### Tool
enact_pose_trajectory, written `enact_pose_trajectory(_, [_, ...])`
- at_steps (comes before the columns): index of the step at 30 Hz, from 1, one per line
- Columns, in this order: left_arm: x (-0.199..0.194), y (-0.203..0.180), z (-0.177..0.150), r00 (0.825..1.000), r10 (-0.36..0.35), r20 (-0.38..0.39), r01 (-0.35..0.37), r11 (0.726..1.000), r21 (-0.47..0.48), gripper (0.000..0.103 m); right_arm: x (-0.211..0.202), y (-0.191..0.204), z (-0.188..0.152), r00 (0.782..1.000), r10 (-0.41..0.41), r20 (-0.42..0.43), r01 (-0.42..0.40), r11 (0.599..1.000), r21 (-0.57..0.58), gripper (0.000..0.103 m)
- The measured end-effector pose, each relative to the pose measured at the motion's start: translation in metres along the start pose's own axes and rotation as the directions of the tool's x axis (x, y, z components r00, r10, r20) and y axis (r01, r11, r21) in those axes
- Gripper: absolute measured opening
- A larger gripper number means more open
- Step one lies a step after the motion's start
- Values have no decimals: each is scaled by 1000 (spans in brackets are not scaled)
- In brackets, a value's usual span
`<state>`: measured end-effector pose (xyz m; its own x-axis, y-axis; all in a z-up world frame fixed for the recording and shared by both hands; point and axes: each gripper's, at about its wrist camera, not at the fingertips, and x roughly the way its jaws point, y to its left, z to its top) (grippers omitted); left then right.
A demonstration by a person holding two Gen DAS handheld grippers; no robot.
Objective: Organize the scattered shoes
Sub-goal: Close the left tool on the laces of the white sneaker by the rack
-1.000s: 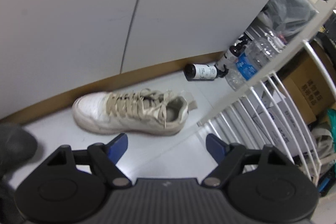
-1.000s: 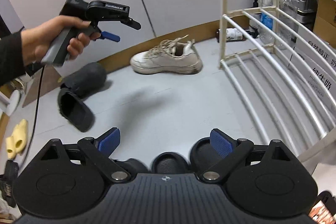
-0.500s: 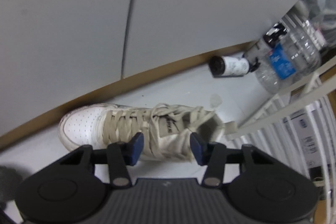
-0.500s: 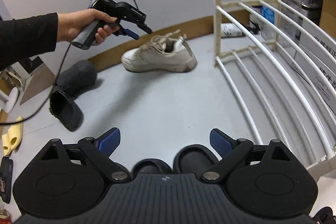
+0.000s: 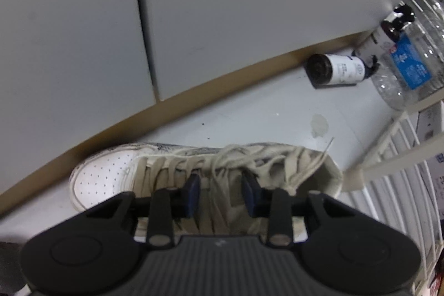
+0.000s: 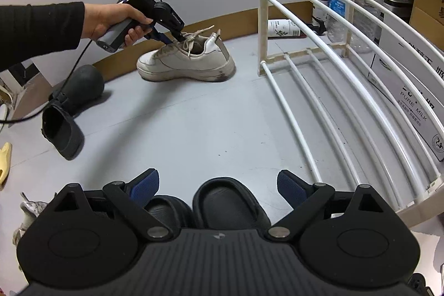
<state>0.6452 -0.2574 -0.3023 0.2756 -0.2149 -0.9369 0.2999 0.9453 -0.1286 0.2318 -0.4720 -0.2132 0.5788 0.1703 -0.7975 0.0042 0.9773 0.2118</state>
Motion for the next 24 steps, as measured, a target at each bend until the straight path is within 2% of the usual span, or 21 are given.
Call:
enact_pose_trajectory(5, [0, 9, -1, 1000, 11, -9, -11, 1000, -30, 15, 1, 3, -4, 1000, -2, -9, 2, 1000, -20, 95])
enact_pose_trajectory(7, [-3, 15, -1, 1000, -13, -16, 12, 999, -42, 12, 1, 3, -5, 1000, -3, -14, 2, 1000, -17, 95])
enact_pose_trajectory(9, [-8, 19, 0, 999, -33, -24, 32, 998, -50, 4, 1, 2, -5, 1000, -4, -14, 3, 1000, -13, 95])
enact_pose_trajectory(11, [-14, 21, 1, 997, -76, -35, 74, 996, -42, 4, 1, 1, -5, 1000, -6, -13, 6, 1000, -14, 95])
enact_pose_trajectory(15, [-6, 11, 1, 996, -37, -77, 39, 999, 16, 8, 4, 1, -5, 1000, 0, -18, 0, 1000, 2, 95])
enact_pose_trajectory(19, [0, 8, 3, 997, -30, -77, 30, 1000, -1, 6, 9, 5, -7, 999, 7, -35, -7, 1000, 0, 95])
enact_pose_trajectory(20, [0, 8, 3, 997, -30, -76, 29, 1000, -6, 2, 10, 6, -8, 999, 6, -39, -7, 1000, -4, 95])
enact_pose_trajectory(24, [-16, 16, 0, 998, -67, -14, 67, 997, -28, 2, 8, 10, -11, 999, 12, -39, -13, 1000, -4, 95])
